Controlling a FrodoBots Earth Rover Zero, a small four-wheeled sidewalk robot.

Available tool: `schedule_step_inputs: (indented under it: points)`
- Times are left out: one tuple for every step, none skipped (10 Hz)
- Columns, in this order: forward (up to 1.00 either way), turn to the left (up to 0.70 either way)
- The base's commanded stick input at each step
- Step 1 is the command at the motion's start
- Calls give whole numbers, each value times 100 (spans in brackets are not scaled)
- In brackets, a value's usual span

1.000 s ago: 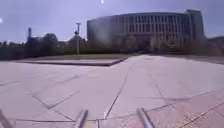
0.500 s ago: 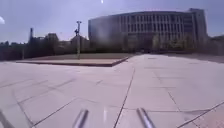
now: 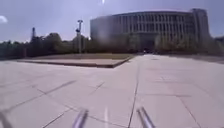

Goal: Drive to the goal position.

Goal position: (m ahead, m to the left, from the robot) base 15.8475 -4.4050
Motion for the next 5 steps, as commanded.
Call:
schedule_step_inputs:
  points:
    - [70,-35]
    - [70,-35]
    - [70,-35]
    - [70,-35]
    - [70,-35]
